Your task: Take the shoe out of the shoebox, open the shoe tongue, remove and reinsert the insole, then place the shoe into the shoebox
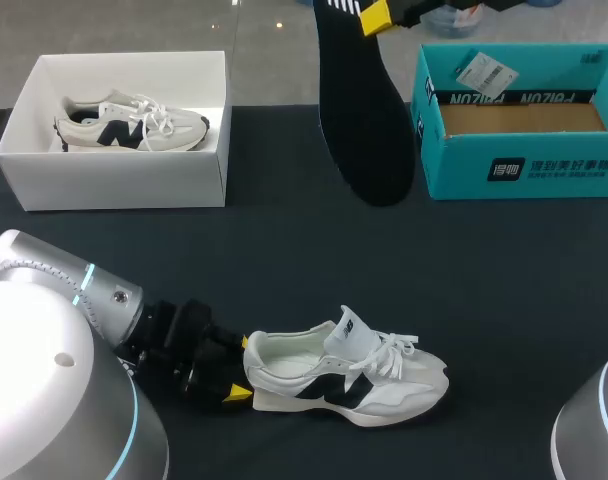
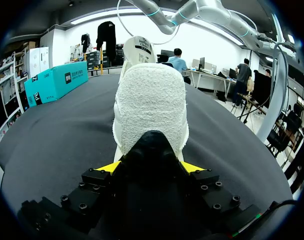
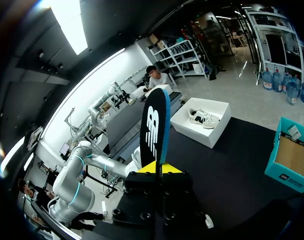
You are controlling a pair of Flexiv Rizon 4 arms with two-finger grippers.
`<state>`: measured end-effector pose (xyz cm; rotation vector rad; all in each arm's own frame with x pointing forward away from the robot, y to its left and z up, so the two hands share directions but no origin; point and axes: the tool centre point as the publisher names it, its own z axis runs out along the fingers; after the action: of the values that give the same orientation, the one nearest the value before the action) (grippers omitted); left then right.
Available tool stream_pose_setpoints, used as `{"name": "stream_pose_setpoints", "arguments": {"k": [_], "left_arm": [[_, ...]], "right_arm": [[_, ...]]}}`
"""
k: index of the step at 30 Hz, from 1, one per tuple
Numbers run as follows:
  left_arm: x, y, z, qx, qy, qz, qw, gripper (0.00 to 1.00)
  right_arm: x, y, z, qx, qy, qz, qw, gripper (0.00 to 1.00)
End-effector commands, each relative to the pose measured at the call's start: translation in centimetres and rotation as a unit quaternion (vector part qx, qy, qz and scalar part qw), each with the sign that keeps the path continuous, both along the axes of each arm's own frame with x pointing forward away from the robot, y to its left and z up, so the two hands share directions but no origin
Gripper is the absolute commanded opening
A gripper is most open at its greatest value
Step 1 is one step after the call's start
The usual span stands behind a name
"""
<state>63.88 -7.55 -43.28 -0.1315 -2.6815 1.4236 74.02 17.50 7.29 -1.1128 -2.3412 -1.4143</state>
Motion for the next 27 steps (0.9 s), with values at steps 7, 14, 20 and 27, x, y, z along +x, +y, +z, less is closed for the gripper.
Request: {"name": "stream_pose_setpoints", "arguments": {"k": [7, 14, 20, 27], "left_arm": [[-0.1, -0.2, -0.4, 0.002, 0.0, 0.0, 1.0, 0.0], [-0.2, 0.0, -0.3, 0.011, -0.015, 0.007, 1.0, 0.0], [-0.1, 0.6, -0.3, 0.018, -0.015, 0.014, 1.0, 1.0], [0.1, 1.6, -0.3, 0.03, -0.025, 0.016, 0.999, 1.0]], "right_arm": [[0.1, 0.1, -0.1, 0.0, 0.0, -0.001, 1.0, 0.0], [0.1, 0.1, -0.1, 0.0, 0.0, -0.001, 1.0, 0.0], [0.1, 0.1, -0.1, 0.0, 0.0, -0.001, 1.0, 0.0], [0.1, 0.1, -0.1, 0.0, 0.0, -0.001, 1.0, 0.0]]}}
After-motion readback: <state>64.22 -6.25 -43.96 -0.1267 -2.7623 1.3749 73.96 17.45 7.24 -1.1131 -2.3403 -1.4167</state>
